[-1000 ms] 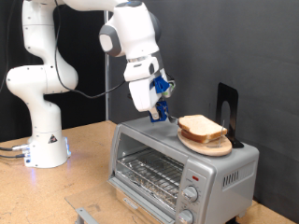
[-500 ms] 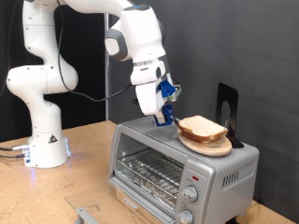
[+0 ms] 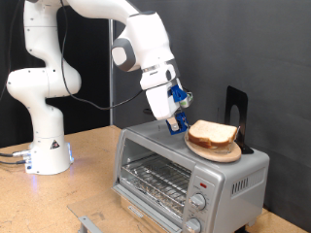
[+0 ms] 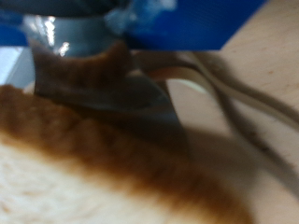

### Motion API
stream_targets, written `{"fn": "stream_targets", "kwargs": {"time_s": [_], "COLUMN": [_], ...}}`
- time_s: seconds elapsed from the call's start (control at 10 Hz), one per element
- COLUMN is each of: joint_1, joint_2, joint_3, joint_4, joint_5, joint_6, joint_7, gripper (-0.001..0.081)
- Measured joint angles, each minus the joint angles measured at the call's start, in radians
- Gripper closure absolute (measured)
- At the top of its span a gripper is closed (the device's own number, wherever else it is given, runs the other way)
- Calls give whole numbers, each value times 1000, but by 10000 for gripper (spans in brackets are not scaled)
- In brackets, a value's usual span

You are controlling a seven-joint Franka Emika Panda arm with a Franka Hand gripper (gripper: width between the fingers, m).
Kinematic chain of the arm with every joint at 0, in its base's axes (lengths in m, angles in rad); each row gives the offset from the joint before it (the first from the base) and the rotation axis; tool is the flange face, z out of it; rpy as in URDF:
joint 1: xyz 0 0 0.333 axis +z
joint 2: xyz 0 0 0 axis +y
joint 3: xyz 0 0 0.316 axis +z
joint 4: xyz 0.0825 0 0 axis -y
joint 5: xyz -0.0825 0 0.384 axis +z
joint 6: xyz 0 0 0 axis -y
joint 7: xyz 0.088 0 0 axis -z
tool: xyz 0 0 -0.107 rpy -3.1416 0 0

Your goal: Make a piece of toast with the oven

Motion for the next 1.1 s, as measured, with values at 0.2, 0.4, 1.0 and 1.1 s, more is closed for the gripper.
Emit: {"fn": "stream_targets", "kwargs": {"time_s": [0.2, 0.4, 1.0, 1.1], "joint_1": [13, 20, 21, 21], "joint_2": [-30, -66, -100, -100], "joint_3": [0, 1, 1, 1], "joint_4": [-27, -54, -88, -90], "joint_5": [57, 70, 72, 72], "joint_6": [2, 2, -1, -5], "joint_7": [-63, -71, -71, -71], "gripper": [406, 406, 406, 406]}}
